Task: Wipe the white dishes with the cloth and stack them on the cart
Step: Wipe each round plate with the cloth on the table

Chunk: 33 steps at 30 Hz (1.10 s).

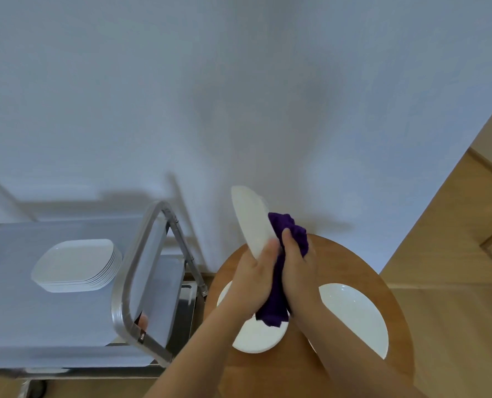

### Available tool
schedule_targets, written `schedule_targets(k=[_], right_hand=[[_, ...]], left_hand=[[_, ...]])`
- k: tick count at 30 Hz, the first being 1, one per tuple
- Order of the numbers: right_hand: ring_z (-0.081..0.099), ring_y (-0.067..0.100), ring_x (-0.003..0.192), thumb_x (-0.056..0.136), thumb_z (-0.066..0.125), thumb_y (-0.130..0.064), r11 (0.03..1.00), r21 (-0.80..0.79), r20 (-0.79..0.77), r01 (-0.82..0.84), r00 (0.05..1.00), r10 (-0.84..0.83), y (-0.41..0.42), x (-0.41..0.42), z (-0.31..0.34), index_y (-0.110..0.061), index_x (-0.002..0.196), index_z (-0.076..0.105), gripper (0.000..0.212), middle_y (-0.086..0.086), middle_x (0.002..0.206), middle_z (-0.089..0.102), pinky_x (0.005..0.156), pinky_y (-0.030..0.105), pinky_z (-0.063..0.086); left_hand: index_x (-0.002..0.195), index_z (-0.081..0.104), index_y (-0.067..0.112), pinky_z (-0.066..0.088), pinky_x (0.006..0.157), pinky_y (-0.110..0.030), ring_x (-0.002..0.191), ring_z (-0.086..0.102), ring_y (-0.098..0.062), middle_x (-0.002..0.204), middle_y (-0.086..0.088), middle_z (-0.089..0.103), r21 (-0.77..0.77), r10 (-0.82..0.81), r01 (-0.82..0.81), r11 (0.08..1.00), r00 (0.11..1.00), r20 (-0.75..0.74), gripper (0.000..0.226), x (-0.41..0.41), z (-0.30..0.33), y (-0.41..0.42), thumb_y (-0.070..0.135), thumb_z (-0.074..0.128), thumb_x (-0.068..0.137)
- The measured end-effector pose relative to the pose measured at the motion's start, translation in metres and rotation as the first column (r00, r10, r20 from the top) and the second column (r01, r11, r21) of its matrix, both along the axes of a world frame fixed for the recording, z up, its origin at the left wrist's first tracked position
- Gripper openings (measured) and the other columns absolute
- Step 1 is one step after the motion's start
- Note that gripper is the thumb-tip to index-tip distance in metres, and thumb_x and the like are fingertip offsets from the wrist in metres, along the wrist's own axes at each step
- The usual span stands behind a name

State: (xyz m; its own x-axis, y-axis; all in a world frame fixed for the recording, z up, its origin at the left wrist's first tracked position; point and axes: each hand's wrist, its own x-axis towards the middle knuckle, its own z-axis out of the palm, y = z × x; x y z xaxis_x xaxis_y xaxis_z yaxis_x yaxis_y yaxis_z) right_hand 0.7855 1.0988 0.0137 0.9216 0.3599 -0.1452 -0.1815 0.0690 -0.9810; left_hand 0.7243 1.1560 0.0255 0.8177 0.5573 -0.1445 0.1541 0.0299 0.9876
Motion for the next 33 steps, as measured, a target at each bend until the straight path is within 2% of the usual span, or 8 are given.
schedule_targets(k=[5, 10, 15, 18, 21, 24, 27, 33], right_hand=[[0.067, 0.011, 0.074, 0.08, 0.057, -0.058, 0.977, 0.002, -0.14, -0.214, 0.967, 0.212, -0.01, 0.014, 0.015, -0.038, 0.088, 0.059, 0.022, -0.007, 0.084, 0.069, 0.059, 0.023, 0.05], [0.07, 0.02, 0.059, 0.035, 0.073, -0.067, 0.889, 0.021, -0.427, -0.458, 0.799, 0.422, -0.022, 0.039, 0.041, -0.016, 0.103, 0.063, 0.085, 0.004, 0.071, 0.073, 0.045, 0.027, 0.052], [0.063, 0.025, 0.057, 0.059, 0.07, -0.031, 0.891, -0.018, -0.459, -0.454, 0.795, 0.396, -0.028, 0.049, 0.032, -0.008, 0.094, 0.061, 0.043, 0.01, 0.068, 0.067, 0.058, 0.037, 0.054], [0.06, 0.023, 0.056, 0.07, 0.055, -0.021, 0.943, 0.083, -0.493, -0.322, 0.809, 0.32, -0.033, 0.048, 0.021, -0.011, 0.084, 0.057, 0.018, 0.005, 0.057, 0.064, 0.058, 0.033, 0.051], [0.061, 0.022, 0.059, 0.072, 0.051, -0.018, 0.963, 0.194, -0.479, -0.186, 0.839, 0.258, -0.042, 0.046, 0.011, -0.014, 0.085, 0.056, 0.015, 0.003, 0.059, 0.066, 0.058, 0.031, 0.051], [0.059, 0.019, 0.059, 0.067, 0.054, -0.017, 0.963, 0.222, -0.465, -0.155, 0.851, 0.244, -0.051, 0.043, 0.011, -0.014, 0.083, 0.057, 0.017, 0.003, 0.068, 0.063, 0.056, 0.029, 0.046], [0.058, 0.016, 0.043, 0.083, 0.048, -0.014, 0.96, 0.158, -0.492, -0.23, 0.825, 0.279, -0.054, 0.039, 0.016, -0.01, 0.081, 0.055, 0.008, 0.003, 0.054, 0.061, 0.041, 0.023, 0.047], [0.063, 0.023, 0.061, 0.081, 0.067, -0.032, 0.977, -0.122, -0.301, -0.174, 0.945, 0.13, -0.048, 0.047, 0.006, -0.01, 0.09, 0.059, 0.025, 0.008, 0.075, 0.065, 0.057, 0.034, 0.051]], left_hand=[[0.109, 0.055, 0.032, 0.056, 0.081, -0.042, 0.086, 0.067, -0.016, 0.096, -0.002, 0.07, 0.299, -0.112, 0.143, 0.944, 0.987, -0.118, 0.025, -0.01, -0.012, -0.007, 0.047, 0.037, 0.099], [0.147, 0.021, 0.028, 0.051, 0.067, -0.034, 0.068, 0.057, -0.017, 0.085, -0.001, 0.06, 0.698, -0.214, 0.514, 0.499, 0.853, -0.475, 0.051, -0.02, -0.01, 0.003, 0.05, 0.025, 0.1], [0.147, -0.02, 0.041, 0.032, 0.107, -0.043, 0.105, 0.057, -0.027, 0.12, -0.01, 0.056, 0.742, -0.125, 0.652, 0.154, 0.758, -0.64, 0.067, -0.016, -0.012, 0.023, 0.064, 0.015, 0.094], [0.144, -0.017, 0.049, -0.004, 0.116, -0.052, 0.132, 0.041, -0.023, 0.138, -0.002, 0.051, 0.723, -0.089, 0.604, 0.335, 0.784, -0.614, 0.086, -0.022, -0.009, 0.037, 0.088, 0.003, 0.07], [0.151, 0.003, 0.038, -0.006, 0.115, -0.047, 0.146, 0.01, -0.013, 0.154, 0.015, 0.022, 0.805, 0.133, 0.147, 0.575, 0.954, -0.27, 0.093, -0.03, -0.014, 0.054, 0.086, 0.023, 0.075], [0.152, 0.019, 0.023, 0.044, 0.101, -0.053, 0.133, 0.041, -0.031, 0.154, -0.003, 0.031, 0.176, 0.375, -0.351, 0.92, 0.918, -0.131, 0.077, -0.027, -0.011, 0.065, 0.033, 0.063, 0.09], [0.132, 0.051, 0.013, 0.058, 0.066, -0.045, 0.096, 0.069, -0.036, 0.12, -0.017, 0.067, -0.733, 0.227, -0.122, 0.669, 0.973, 0.045, 0.05, -0.028, -0.01, 0.066, 0.019, 0.061, 0.084], [0.121, 0.06, 0.019, 0.058, 0.072, -0.048, 0.101, 0.068, -0.034, 0.117, -0.013, 0.069, -0.773, 0.322, -0.029, 0.634, 0.918, 0.23, 0.036, -0.031, -0.021, 0.064, 0.04, 0.042, 0.098]])
